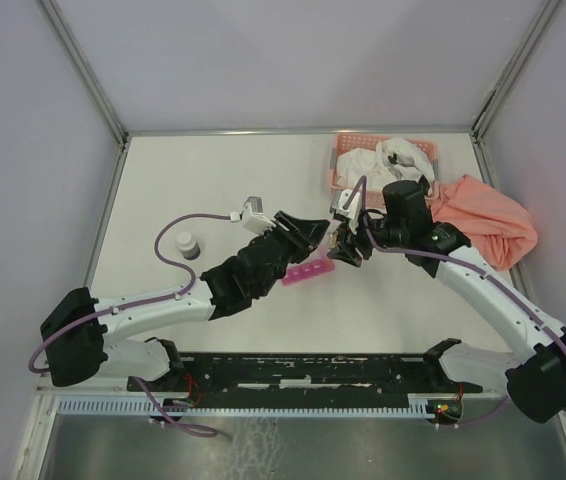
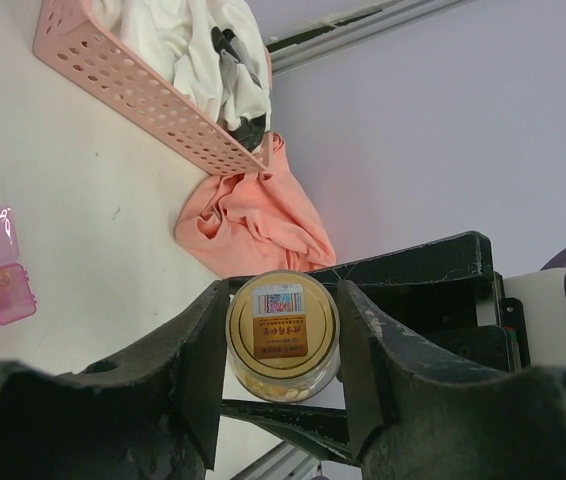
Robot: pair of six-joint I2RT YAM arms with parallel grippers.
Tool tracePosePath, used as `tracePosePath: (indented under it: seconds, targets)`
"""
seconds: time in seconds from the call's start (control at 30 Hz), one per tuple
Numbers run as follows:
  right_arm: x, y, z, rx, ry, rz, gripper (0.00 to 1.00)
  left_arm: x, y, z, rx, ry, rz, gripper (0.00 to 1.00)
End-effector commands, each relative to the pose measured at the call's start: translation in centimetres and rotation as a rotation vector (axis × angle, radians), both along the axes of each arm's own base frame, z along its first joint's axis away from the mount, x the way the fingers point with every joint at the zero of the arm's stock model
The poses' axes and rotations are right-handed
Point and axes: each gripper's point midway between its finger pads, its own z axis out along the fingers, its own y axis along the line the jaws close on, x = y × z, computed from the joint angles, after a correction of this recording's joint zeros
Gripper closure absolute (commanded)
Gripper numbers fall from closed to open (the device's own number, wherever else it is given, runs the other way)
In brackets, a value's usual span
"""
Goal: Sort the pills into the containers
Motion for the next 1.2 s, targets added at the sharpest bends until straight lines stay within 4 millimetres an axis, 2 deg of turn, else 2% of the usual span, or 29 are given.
tracePosePath:
  seconds: [0.0,0.13,0.23,0.33,0.47,0.63,0.73,0.8,0.83,0.97,1.0,1.03,1.1,1.17]
  targets:
    - [0.6,1.0,3.0,0.061,-0.041,0.003,0.97,-0.4,-0.9,3.0,-0.092,-0.033,-0.031,0.63]
    - [-0.2,1.7,3.4,0.105,0.026,0.028,0.97,-0.9,-0.6,3.7,-0.078,-0.107,-0.059,0.75]
    - [-1.1,2.3,4.0,0.17,0.117,0.069,0.98,-1.8,-0.3,4.1,-0.061,-0.213,-0.132,0.79]
    - [-1.9,2.5,5.1,0.263,0.226,0.111,0.98,-3.3,0.0,5.1,-0.037,-0.385,-0.265,0.81]
    - [-2.4,2.8,6.5,0.378,0.364,0.157,0.98,-5.2,0.3,5.4,0.015,-0.586,-0.485,0.87]
    - [-2.9,3.7,7.2,0.48,0.547,0.201,0.98,-7.8,-0.9,4.2,0.113,-0.764,-0.754,0.89]
    - [-2.8,4.0,7.3,0.5,0.582,0.215,0.98,-7.7,-0.6,4.3,0.115,-0.822,-0.766,0.9]
    - [-2.8,3.9,7.4,0.501,0.574,0.217,0.98,-6.6,0.0,4.5,0.107,-0.803,-0.712,0.89]
    - [-2.9,3.9,7.6,0.499,0.556,0.22,0.98,-5.9,0.4,4.6,0.103,-0.789,-0.675,0.83]
    - [-3.0,3.1,7.2,0.43,0.44,0.202,0.98,-3.7,2.3,4.9,0.081,-0.713,-0.507,0.3]
    - [-2.9,2.9,7.1,0.407,0.408,0.19,0.98,-3.2,3.0,5.0,0.079,-0.696,-0.459,0.2]
    - [-2.9,2.6,7.0,0.388,0.377,0.184,0.98,-2.7,3.6,4.8,0.081,-0.674,-0.413,0.13]
    - [-2.8,2.2,6.8,0.361,0.327,0.169,0.98,-2.0,4.9,4.7,0.088,-0.639,-0.329,0.05]
    - [-2.8,2.0,6.8,0.342,0.283,0.166,0.98,-1.2,6.1,4.1,0.111,-0.584,-0.261,0.01]
